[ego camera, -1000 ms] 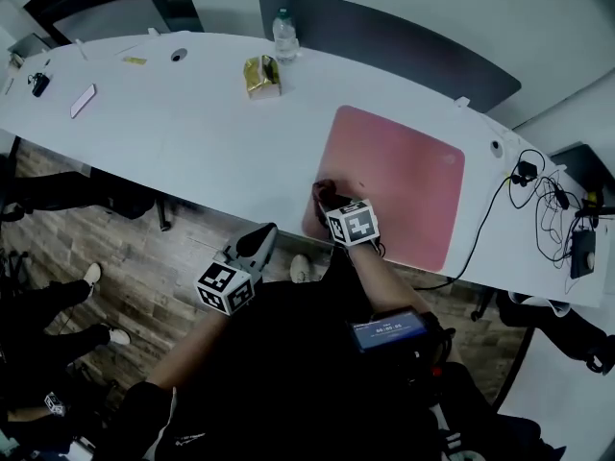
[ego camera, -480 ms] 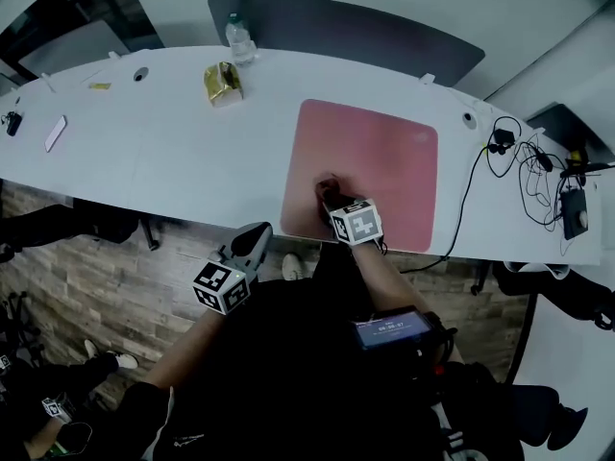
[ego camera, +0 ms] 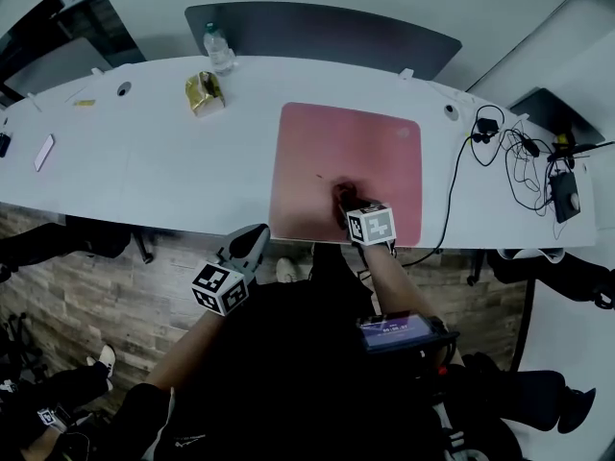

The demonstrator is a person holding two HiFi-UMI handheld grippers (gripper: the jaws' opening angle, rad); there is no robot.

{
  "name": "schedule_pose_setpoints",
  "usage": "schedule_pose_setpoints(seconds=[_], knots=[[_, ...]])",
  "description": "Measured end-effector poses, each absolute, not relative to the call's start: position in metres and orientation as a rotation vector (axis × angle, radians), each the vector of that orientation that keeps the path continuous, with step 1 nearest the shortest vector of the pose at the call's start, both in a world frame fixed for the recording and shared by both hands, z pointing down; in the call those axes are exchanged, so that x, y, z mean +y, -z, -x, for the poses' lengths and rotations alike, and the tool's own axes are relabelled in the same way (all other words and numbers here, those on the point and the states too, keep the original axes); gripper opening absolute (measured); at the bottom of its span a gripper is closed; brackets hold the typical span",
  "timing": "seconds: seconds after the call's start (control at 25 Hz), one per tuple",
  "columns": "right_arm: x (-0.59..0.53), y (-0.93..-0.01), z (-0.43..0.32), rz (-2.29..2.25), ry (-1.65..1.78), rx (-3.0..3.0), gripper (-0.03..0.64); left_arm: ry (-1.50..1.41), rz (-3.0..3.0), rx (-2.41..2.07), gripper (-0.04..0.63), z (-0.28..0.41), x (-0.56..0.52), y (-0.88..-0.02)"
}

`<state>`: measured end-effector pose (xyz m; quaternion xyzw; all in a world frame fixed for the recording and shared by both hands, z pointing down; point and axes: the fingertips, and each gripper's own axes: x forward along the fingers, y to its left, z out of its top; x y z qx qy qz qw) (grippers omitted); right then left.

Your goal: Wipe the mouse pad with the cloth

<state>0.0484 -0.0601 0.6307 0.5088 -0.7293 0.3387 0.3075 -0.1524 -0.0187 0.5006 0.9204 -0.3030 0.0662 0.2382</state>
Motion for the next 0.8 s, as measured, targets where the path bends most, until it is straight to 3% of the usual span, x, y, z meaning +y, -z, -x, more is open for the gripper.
schedule_pose_setpoints(seconds=[0.8], knots=[[-0.032, -0.629, -0.168, -1.562, -0.889, -1.762, 0.118, -0.217, -2.533, -0.731, 0.008, 0.111, -0.021, -0.509]])
